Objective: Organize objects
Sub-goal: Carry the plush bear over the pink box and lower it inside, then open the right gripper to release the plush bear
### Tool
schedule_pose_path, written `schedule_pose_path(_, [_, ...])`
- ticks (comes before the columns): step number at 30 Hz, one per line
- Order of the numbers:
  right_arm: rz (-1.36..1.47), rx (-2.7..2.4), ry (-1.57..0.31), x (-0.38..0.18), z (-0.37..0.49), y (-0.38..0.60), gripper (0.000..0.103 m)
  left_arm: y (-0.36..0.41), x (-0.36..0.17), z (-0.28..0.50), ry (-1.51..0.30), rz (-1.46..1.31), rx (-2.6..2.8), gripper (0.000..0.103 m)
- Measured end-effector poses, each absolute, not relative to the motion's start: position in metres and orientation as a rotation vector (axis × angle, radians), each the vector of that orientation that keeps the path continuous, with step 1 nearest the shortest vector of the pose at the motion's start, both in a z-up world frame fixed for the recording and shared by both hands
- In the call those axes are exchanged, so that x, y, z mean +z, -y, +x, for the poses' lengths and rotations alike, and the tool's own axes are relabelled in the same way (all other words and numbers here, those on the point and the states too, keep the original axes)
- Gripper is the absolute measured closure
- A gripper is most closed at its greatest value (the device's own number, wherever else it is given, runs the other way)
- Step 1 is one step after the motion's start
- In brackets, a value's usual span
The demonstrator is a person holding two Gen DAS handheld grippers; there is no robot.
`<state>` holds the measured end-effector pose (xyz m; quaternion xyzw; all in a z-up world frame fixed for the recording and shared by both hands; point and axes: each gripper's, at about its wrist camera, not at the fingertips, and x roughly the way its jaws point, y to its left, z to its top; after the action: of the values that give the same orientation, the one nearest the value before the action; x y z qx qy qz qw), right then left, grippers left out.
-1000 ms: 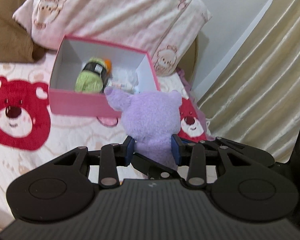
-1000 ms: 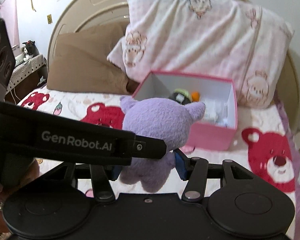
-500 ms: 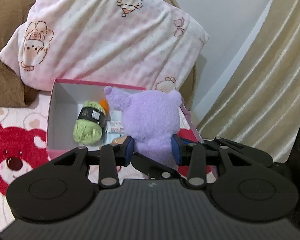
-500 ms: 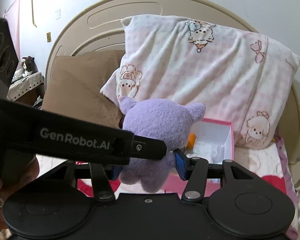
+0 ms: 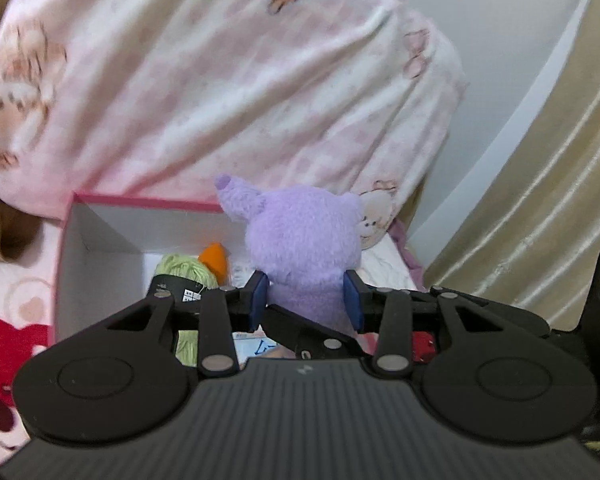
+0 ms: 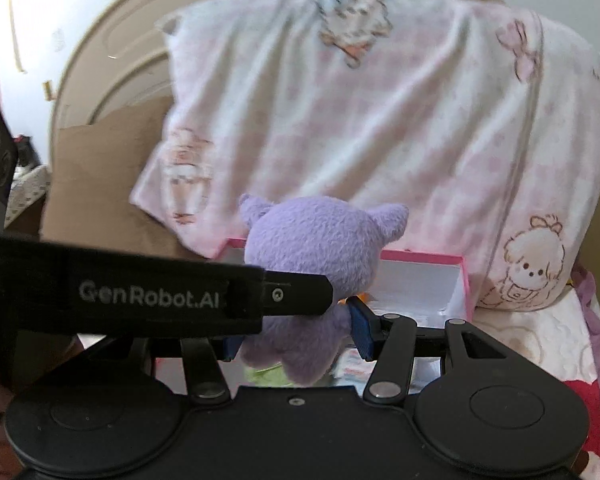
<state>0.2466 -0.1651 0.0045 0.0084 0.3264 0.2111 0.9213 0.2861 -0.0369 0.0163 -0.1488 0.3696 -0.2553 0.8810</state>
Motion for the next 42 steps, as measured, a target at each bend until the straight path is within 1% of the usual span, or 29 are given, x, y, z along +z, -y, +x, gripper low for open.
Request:
schedule_pose_path(4, [0.036, 0.402, -0.719, -0.035, 0.273, 0.165, 0.046, 0.043, -0.025, 0.315, -0.819, -0.346, -0.517, 0.064])
schedule_pose_path(10, [0.01, 0.386, -0.789, -0.069, 0.301, 0.163, 0.046, 0.042, -0.068, 0.344, -0.903, -0.424, -0.515, 0.064])
schedule_pose_path(17, [-0.007, 0.379, -0.819, -0.087, 0.321, 0.165, 0.045, 0.048, -0.086, 0.358, -0.923, -0.441, -0.495, 0.064])
schedule_pose_path(22, [-0.094, 0.359, -0.872, -0.096, 0.334, 0.159, 0.041, 0.064, -0.092, 0.361, -0.944, -0.359, -0.426, 0.064])
schedule_pose_path(23, [-0.117, 0.352, -0.863, -0.096, 0.332, 0.157, 0.036, 0.065, -0.09, 0.359, -0.937, -0.356, -0.412, 0.063])
schedule_pose_path(24, [-0.129, 0.344, -0.857, -0.095, 0.33, 0.157, 0.033, 0.066, -0.088, 0.356, -0.929, -0.35, -0.402, 0.061])
schedule_pose_path(25, [-0.127, 0.335, -0.849, -0.093, 0.326, 0.159, 0.032, 0.066, -0.084, 0.353, -0.922, -0.34, -0.394, 0.059])
schedule_pose_path(27, [-0.099, 0.343, -0.831, -0.089, 0.318, 0.167, 0.031, 0.067, -0.074, 0.346, -0.904, -0.313, -0.389, 0.051])
schedule_pose_path(28, [-0.08, 0.353, -0.825, -0.085, 0.313, 0.171, 0.031, 0.067, -0.068, 0.343, -0.896, -0.296, -0.386, 0.049])
schedule_pose_path(30, [-0.061, 0.359, -0.818, -0.078, 0.303, 0.176, 0.029, 0.067, -0.055, 0.335, -0.88, -0.263, -0.385, 0.041])
schedule_pose_path(33, [-0.031, 0.361, -0.811, -0.065, 0.29, 0.185, 0.028, 0.061, -0.035, 0.324, -0.884, -0.238, -0.372, 0.034])
schedule_pose_path(37, [-0.005, 0.381, -0.811, -0.04, 0.274, 0.194, 0.028, 0.048, -0.01, 0.305, -0.907, -0.216, -0.321, 0.028])
schedule_pose_path(39, [-0.002, 0.415, -0.807, -0.025, 0.266, 0.194, 0.026, 0.042, 0.004, 0.295, -0.932, -0.184, -0.267, 0.024])
schedule_pose_path(42, [-0.029, 0.432, -0.778, -0.003, 0.252, 0.192, 0.025, 0.029, 0.023, 0.274, -0.922, -0.161, -0.234, 0.018])
